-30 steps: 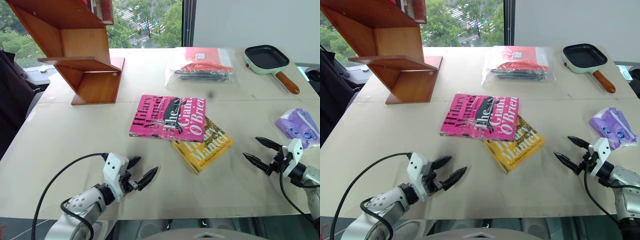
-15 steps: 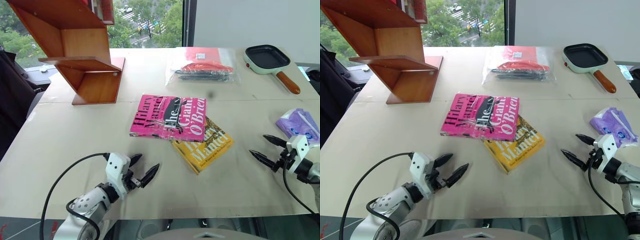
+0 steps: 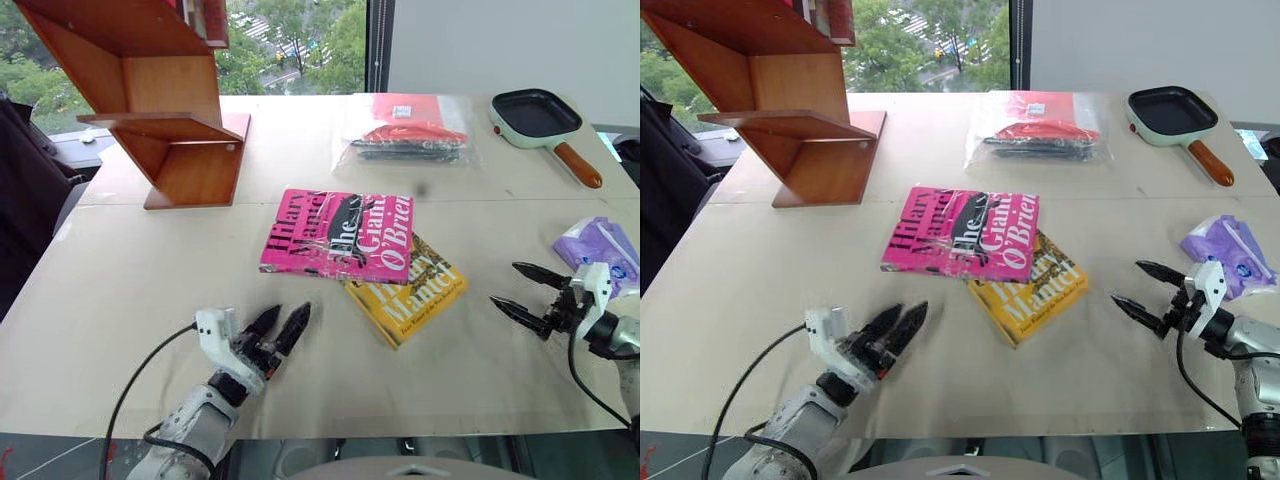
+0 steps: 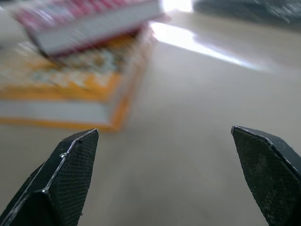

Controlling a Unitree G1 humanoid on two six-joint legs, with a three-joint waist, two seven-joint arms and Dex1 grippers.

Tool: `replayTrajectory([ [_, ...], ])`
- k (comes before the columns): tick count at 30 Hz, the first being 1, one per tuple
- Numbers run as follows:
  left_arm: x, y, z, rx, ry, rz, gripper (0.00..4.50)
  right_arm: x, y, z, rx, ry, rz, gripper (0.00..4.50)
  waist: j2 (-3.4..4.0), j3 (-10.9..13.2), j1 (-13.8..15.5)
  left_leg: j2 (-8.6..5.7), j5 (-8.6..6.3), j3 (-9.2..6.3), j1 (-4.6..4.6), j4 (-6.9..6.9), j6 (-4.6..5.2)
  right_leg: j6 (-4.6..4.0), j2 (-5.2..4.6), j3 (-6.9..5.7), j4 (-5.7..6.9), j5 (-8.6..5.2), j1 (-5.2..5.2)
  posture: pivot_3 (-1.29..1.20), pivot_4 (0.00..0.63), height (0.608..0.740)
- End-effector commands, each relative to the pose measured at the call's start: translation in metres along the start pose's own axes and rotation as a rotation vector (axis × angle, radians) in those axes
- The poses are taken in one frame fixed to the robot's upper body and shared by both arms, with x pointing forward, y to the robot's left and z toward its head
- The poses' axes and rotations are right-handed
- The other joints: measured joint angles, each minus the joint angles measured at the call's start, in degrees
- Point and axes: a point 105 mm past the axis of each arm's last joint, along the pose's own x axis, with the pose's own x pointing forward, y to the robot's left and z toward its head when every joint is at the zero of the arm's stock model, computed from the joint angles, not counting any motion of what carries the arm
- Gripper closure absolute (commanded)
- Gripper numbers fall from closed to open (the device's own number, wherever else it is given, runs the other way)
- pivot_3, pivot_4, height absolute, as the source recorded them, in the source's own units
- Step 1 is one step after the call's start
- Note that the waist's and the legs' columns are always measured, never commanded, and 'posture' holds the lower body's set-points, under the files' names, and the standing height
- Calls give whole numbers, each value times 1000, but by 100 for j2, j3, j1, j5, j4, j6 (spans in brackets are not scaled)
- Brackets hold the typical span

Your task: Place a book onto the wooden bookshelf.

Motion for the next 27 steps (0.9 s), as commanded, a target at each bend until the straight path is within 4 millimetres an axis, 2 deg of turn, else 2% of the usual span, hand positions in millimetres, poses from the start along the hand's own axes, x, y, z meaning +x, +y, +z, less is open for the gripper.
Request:
replayTrajectory([
  [1, 6, -4, 17, -258, -99, -52, 31, -7, 23, 43, -66, -83, 117, 0, -6, 8, 38, -2, 0, -7, -9, 1, 0, 1, -1, -6, 0, 0, -4, 0, 150, 740],
  [5, 15, -6, 16, -394, -73, -87, 31, -16, 44, 60, -53, -61, 174, 0, -20, 11, 36, -7, 0, -15, -28, 16, -1, 2, 0, -17, 0, 1, -10, 0, 150, 740],
  [8, 28, -10, 12, -433, -20, -108, 31, -24, 60, 71, -95, -38, 185, 0, -31, 15, 58, -9, 0, -15, -32, 19, -1, 2, 2, -20, -2, 1, -10, 0, 150, 740],
  [13, 40, -11, 15, -495, -20, -111, 31, -42, 83, 84, -107, 15, 154, 0, -34, 15, 103, -10, 0, -15, -33, 23, -1, 2, 1, -18, -1, 1, -10, 0, 150, 740],
  [17, 50, -13, 16, -549, -13, -121, 31, -40, 101, 90, -92, 10, 134, 0, -39, 15, 140, -7, 0, -13, -31, 23, -2, 1, 2, -15, 0, 0, -10, 0, 150, 740],
  [25, 78, -21, 4, -732, 30, -86, 31, -28, 107, 94, -112, -14, 98, 0, -43, 13, 163, -9, 0, -14, -37, 48, -3, -9, 1, -17, 3, -5, -5, 0, 150, 740],
  [27, 89, -10, -2, -799, 24, -19, 31, -27, 103, 96, -125, -17, 88, 0, -35, 7, 191, -12, 0, -14, -39, 49, -3, -4, 1, -18, 3, -1, -6, 0, 150, 740],
])
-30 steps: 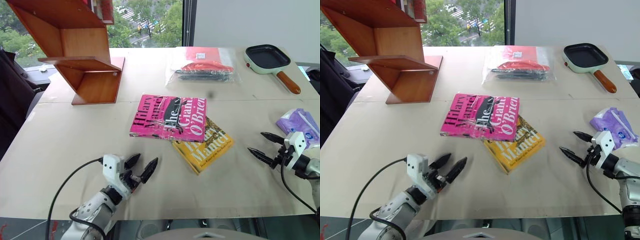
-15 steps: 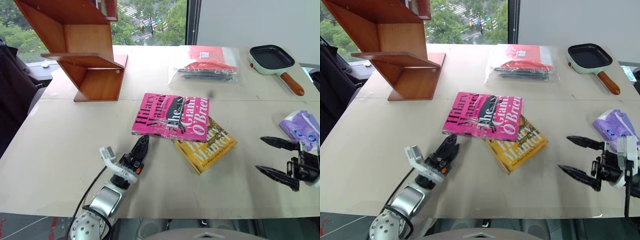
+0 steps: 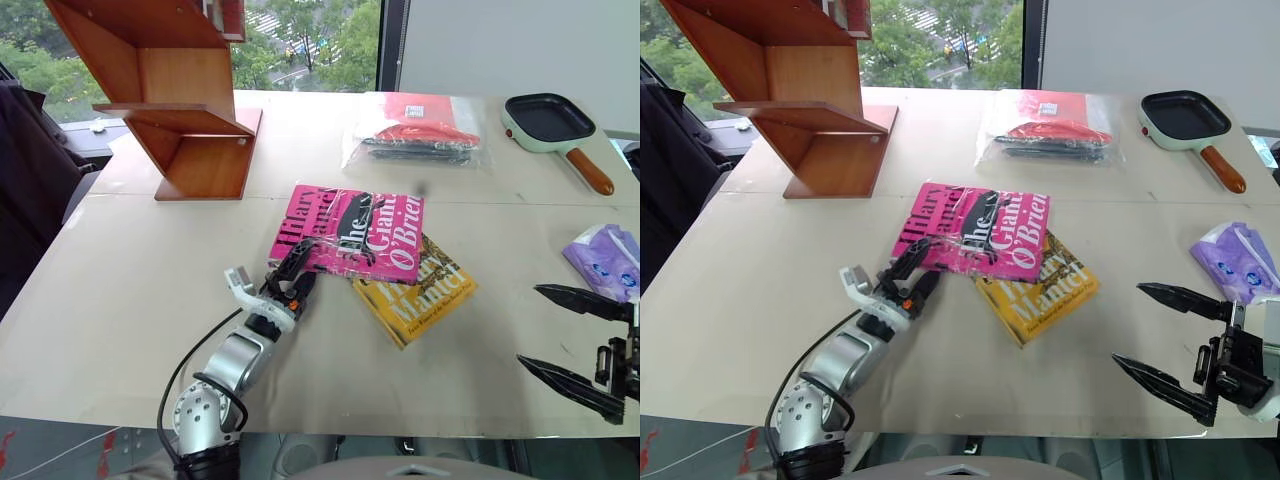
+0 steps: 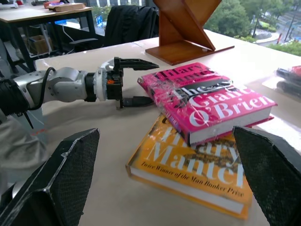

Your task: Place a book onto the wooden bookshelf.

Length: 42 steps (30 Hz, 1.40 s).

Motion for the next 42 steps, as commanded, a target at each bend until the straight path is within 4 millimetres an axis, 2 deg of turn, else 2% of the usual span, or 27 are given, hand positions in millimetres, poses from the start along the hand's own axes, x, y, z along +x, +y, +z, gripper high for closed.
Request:
replayTrajectory([
  [1, 16, 21, -4, -132, -11, 82, 31, 4, -3, 6, -34, -17, -7, 0, 8, -9, 37, -5, 0, 0, 0, 2, 0, 7, 1, -1, -1, 3, 1, 0, 150, 740],
  [2, 23, 23, -5, -153, -10, 83, 31, 4, -4, 7, -40, -21, -14, 0, 11, -14, 65, -9, 1, -1, 0, 5, 1, 6, 1, -3, 0, 3, 2, 0, 150, 740],
  [7, 44, 18, -12, -196, 16, 34, 2189, 3, -3, 8, -51, -31, -34, 0, 44, -37, 147, -18, 0, -11, 40, 8, 3, 12, 6, -15, -1, -19, 52, 0, 150, 740],
  [9, 46, 13, -11, -191, 18, 8, 3263, 2, -2, 8, -50, -31, -41, 0, 45, -39, 151, -18, 1, -19, 43, 9, 2, 15, 6, -23, 0, -20, 60, 0, 150, 740],
  [12, 43, 5, -10, -151, 26, -21, 4435, 1, -3, 6, -49, -30, -42, 0, 48, -41, 127, -17, 1, -16, 48, 9, 2, 16, 6, -24, 0, -21, 63, 0, 150, 740],
  [14, 41, -6, -5, -86, 11, -60, 4488, 3, -4, 4, -48, -31, -33, 0, 44, -38, 120, -16, 1, -17, 47, 9, 2, 15, 6, -23, -1, -21, 61, 0, 150, 740],
  [16, 41, -39, 6, 80, 1, -164, 4488, 7, -7, 3, -50, -37, -11, 0, 40, -35, 119, -16, 1, -17, 40, 9, 2, 13, 6, -21, -1, -19, 54, 0, 150, 740],
  [18, 42, -77, 14, 311, 8, -273, 4488, 12, -11, 4, -52, -50, 9, 0, -10, -4, 109, -13, 1, -16, 32, 9, 0, 11, 10, -22, 0, -18, 43, 0, 150, 740],
  [19, 42, -89, 15, 385, 10, -305, 4488, 13, -12, 4, -53, -55, 15, 0, -34, 12, 102, -6, 6, -19, 21, 10, -7, -6, 22, -23, 0, -8, 33, 0, 150, 740],
  [21, 39, -141, 15, 713, 29, -459, 4488, 20, -19, 4, -56, -68, 52, 0, -45, 19, 92, 3, 21, -19, 13, 12, -34, -15, 37, -36, -1, -3, 25, 0, 150, 740],
  [23, 30, -183, 5, 1042, 84, -591, 4488, 28, -27, 5, -61, -90, 88, 0, -48, 21, 56, 3, 23, -17, 0, 11, -40, -17, 39, -36, -1, -2, 11, 0, 150, 740],
  [25, 26, -198, -1, 1360, 134, -622, 4488, 35, -36, 8, -63, -123, 106, 0, -56, 25, -11, 0, 24, -14, -26, 12, -41, -14, 39, -32, -1, 0, -16, 0, 150, 740],
  [27, 26, -211, 4, 1659, 112, -592, 4488, 40, -44, 11, -68, -142, 126, 0, -32, 14, -37, -10, 28, -8, -43, 7, -45, 6, 39, -19, -7, 12, -36, 0, 150, 740],
  [29, 27, -226, 10, 2049, 54, -534, 4488, 44, -52, 11, -75, -153, 149, 0, -31, 24, -50, -16, 27, -10, -45, -2, -45, 9, 36, -13, -12, 10, -41, 0, 150, 740],
  [32, 24, -242, 20, 2742, -50, -407, 4488, 49, -62, 10, -81, -166, 183, 0, -55, 65, -108, -12, 27, -12, -53, -25, -47, 9, 45, -15, -28, 11, -54, 0, 150, 740],
  [34, 19, -263, 27, 2994, -206, -302, 4488, 51, -67, 8, -85, -177, 197, 0, -52, 67, -124, -9, 31, -7, -51, -64, -51, 8, 47, -11, -58, 13, -55, 0, 150, 740],
  [36, 12, -284, 33, 3111, -367, -208, 4488, 55, -71, 9, -80, -195, 210, 0, -52, 71, -130, -8, 30, -14, -57, -65, -50, 9, 42, -19, -62, 13, -58, 0, 150, 740],
  [37, 7, -290, 36, -3071, 405, 157, 4488, 58, -72, 9, -72, -207, 223, 0, -52, 71, -136, -8, 30, -15, -63, -66, -51, 9, 40, -19, -62, 13, -65, 0, 150, 740],
  [42, -2, -280, 48, -3056, 326, 9, 4488, 66, -79, 7, -75, -217, 268, 0, -50, 74, -183, -5, 30, -12, -67, -73, -51, 10, 42, -18, -57, 12, -78, 0, 150, 740],
])
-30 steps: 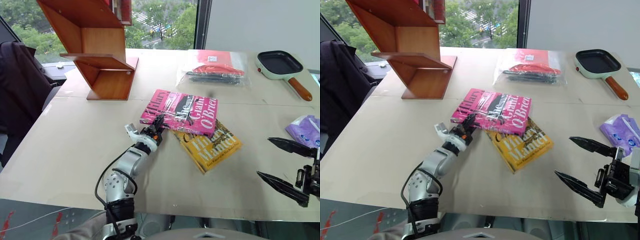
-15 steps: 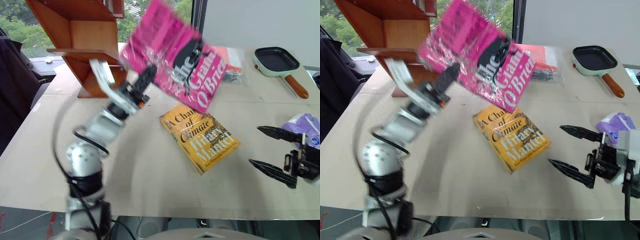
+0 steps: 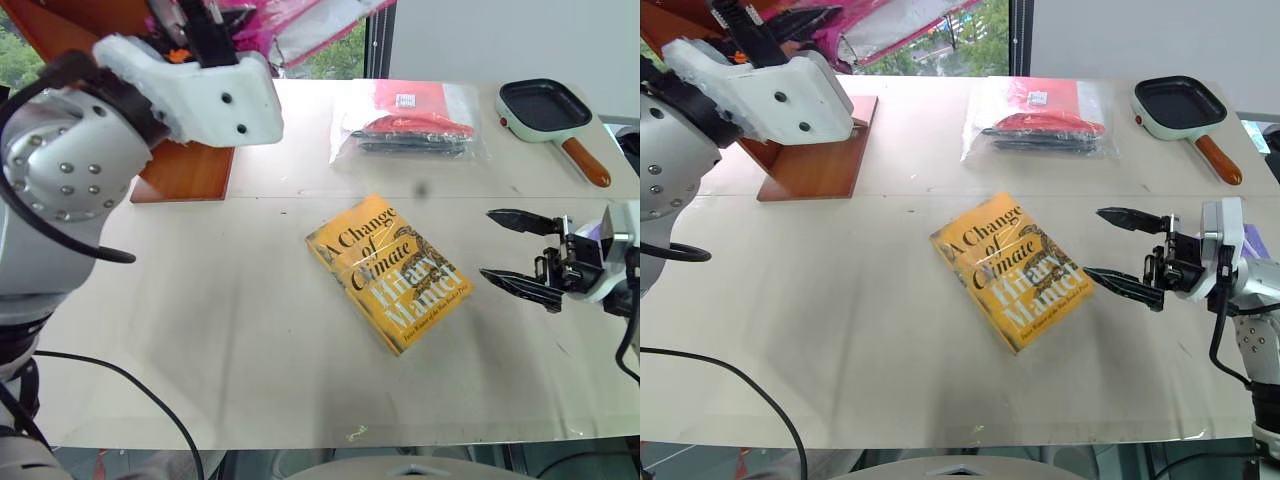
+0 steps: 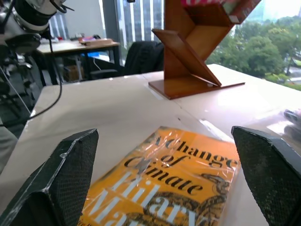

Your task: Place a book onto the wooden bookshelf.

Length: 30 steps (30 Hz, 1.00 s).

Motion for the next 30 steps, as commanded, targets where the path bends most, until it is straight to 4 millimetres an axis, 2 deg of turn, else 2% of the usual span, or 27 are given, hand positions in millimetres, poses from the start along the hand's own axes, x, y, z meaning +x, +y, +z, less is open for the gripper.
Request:
replayTrajectory([
  [1, -14, 11, -10, 68, 97, 24, 4488, 2, -5, 6, -40, -17, 33, 0, 1, 1, 0, 0, 0, 1, 0, 0, 0, 0, 0, 0, 2, 0, 0, 0, 150, 740],
  [4, -27, 12, -31, 122, 238, 28, 4488, 5, -10, 7, -39, -32, 38, 0, 2, 4, -9, 0, 0, 4, 4, 3, 1, 1, 1, 3, 13, 1, -1, 0, 150, 740],
  [7, -34, 7, -39, 148, 299, -17, 4488, 10, -13, 7, -45, -42, 54, 0, 1, 5, -10, 6, 0, 2, 9, 6, 1, 0, 8, 2, 23, 1, -1, 0, 150, 740],
  [12, -39, -3, -66, 159, 412, -105, 4488, 16, -19, 16, -60, -102, 65, 0, 1, 5, 2, 4, 0, 3, 10, 13, 1, 0, 4, 3, 34, 1, -1, 0, 150, 740],
  [16, -39, -15, -84, 166, 472, -185, 4488, 23, -22, 31, -56, -182, 52, 0, 1, 5, -7, 3, 0, 2, 11, 21, 0, -1, 4, 5, 50, 1, -3, 0, 150, 740],
  [20, -37, -43, -102, 102, 531, -286, 4488, 37, -19, 55, -30, -287, 17, 0, 4, 6, -7, 2, 0, 4, 12, 30, 0, -1, 4, 8, 68, 1, -6, 0, 150, 740],
  [24, -27, -51, -111, 111, 538, -321, 4488, 41, -17, 63, 17, -319, -27, 0, 2, 5, 4, 2, -1, 3, 8, 61, 1, -1, 4, 9, 94, 1, -9, 0, 150, 740],
  [30, -6, -58, -117, 110, 532, -362, 4488, 41, -16, 61, 25, -294, -57, 0, 1, 5, -4, -6, -1, 5, 10, 88, 3, 1, 4, 11, 111, 2, -3, 0, 150, 740],
])
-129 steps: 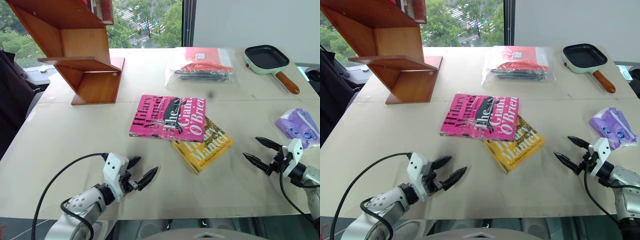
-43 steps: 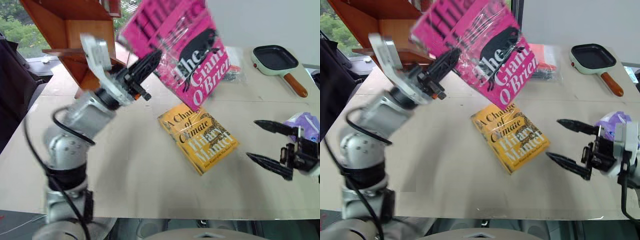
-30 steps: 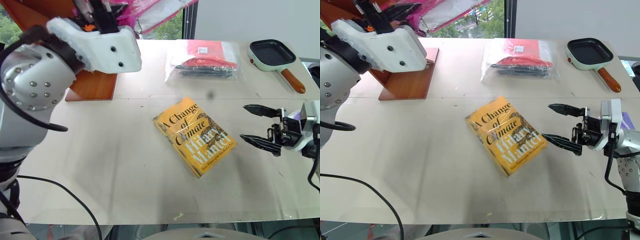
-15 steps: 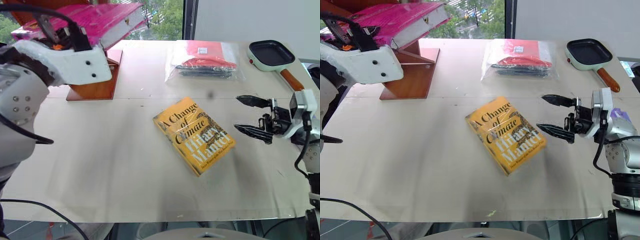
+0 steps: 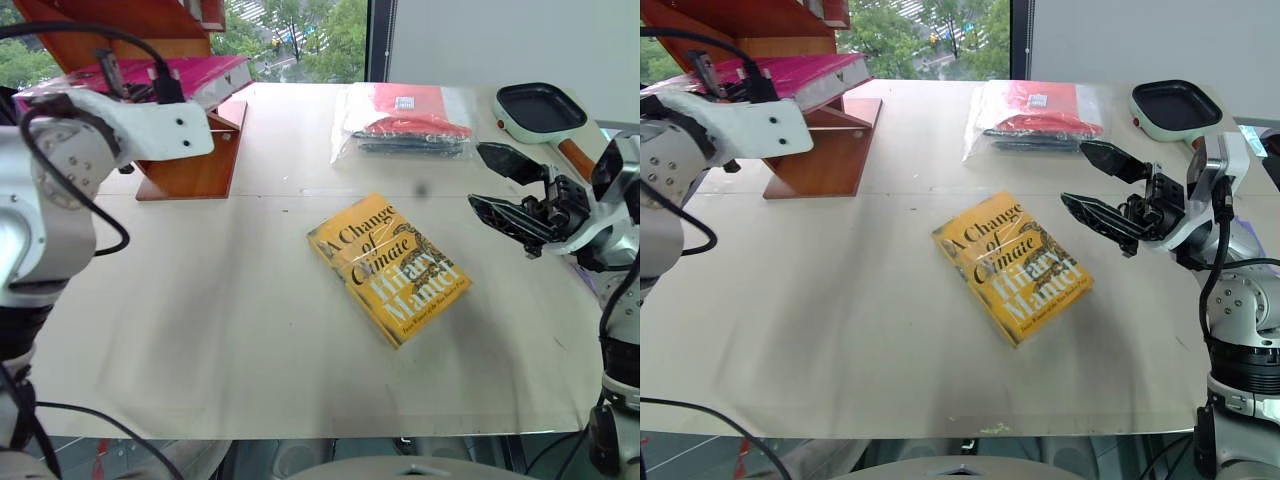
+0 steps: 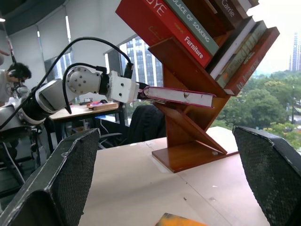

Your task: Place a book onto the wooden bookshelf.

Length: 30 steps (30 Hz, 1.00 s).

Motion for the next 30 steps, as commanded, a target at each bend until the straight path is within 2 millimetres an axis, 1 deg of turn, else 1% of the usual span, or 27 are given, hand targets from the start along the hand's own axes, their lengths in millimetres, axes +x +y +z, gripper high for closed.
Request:
replayTrajectory([
  [1, 7, 6, -2, -7, 17, -1, 4488, 0, 5, 11, -41, -17, -1, 0, 0, 0, -4, 0, 0, 0, 0, 0, 0, 0, 0, 1, 2, 0, 0, 0, 150, 740],
  [3, 16, 4, -7, -23, 43, -20, 4488, 1, 4, 10, -33, -22, -15, 0, 0, -1, -4, 0, 0, 0, 1, 0, 0, 0, 2, 1, 3, 0, -1, 0, 150, 740],
  [5, 23, -5, -16, -36, 81, -83, 4488, 2, 4, 6, -32, -17, -22, 0, 1, -1, -22, 0, 1, 0, 1, 0, 0, 0, 3, 0, 4, 0, -1, 0, 150, 740],
  [8, 29, 4, -20, -42, 99, -73, 4488, 4, 5, 3, -32, -7, -13, 0, 1, -2, -62, 0, 1, 4, 2, 0, 0, 0, 4, 3, 5, 0, -1, 0, 150, 740],
  [9, 30, 10, -20, -52, 98, -66, 4488, 4, 5, 3, -34, -8, -13, 0, 1, -2, -84, -1, 1, 4, 1, 1, 0, 0, 3, 3, 6, 0, -1, 0, 150, 740],
  [11, 29, 20, -20, -76, 100, -65, 4488, 5, 3, 3, -42, -8, -16, 0, 1, -3, -114, -3, 0, 4, 0, 4, 1, 1, 1, 5, 5, 0, -1, 0, 150, 740],
  [14, 24, 28, -23, -123, 96, -55, 4488, 8, 4, 4, -52, -6, -8, 0, 1, -2, -136, -3, 0, 3, -2, 3, 1, 1, 1, 5, 3, 0, -3, 0, 150, 740],
  [17, 19, 32, -33, -141, 126, -43, 4488, 12, 7, 5, -60, -3, 9, 0, 1, -2, -154, -3, 0, 4, -2, 3, 1, 1, 1, 7, 3, 0, -4, 0, 150, 740],
  [18, 17, 31, -37, -145, 139, -44, 3543, 13, 8, 7, -60, -6, 8, 0, 1, -2, -157, -3, 0, 4, -1, 3, 1, 1, 1, 9, 3, 0, -5, 0, 150, 740],
  [19, 16, 29, -40, -153, 153, -52, 3261, 13, 7, 7, -62, -7, 6, 0, 1, -2, -158, -2, 0, 4, -1, 3, 1, 1, 1, 9, 4, 0, -5, 0, 150, 740],
  [21, 15, 26, -43, -174, 163, -64, 2478, 14, 7, 7, -71, -1, 3, 0, 1, -2, -157, -2, 0, 4, -1, 3, 1, 1, 2, 8, 5, 0, -6, 0, 150, 740],
  [22, 14, 25, -43, -179, 167, -66, 1837, 14, 6, 7, -75, 1, 2, 0, 1, -3, -153, -2, 0, 3, -1, 3, 1, 1, 2, 8, 7, 0, -6, 0, 150, 740],
  [25, 9, 28, -48, -189, 191, -45, 451, 13, 4, 10, -79, 1, -3, 0, 0, -3, -144, -2, 0, 2, -1, 4, 1, 1, 2, 7, 9, 0, -5, 0, 150, 740],
  [26, 8, 28, -51, -194, 200, -41, 73, 13, 4, 10, -80, 0, -4, 0, 0, -3, -143, -2, 0, 2, -2, 6, 1, 1, 2, 7, 9, 0, -6, 0, 150, 740],
  [30, -1, 28, -64, -215, 247, -12, 73, 12, 2, 10, -79, 2, -8, 0, -1, -4, -147, -2, 0, 2, -2, 6, 1, 1, 1, 8, 9, 0, -5, 0, 150, 740],
])
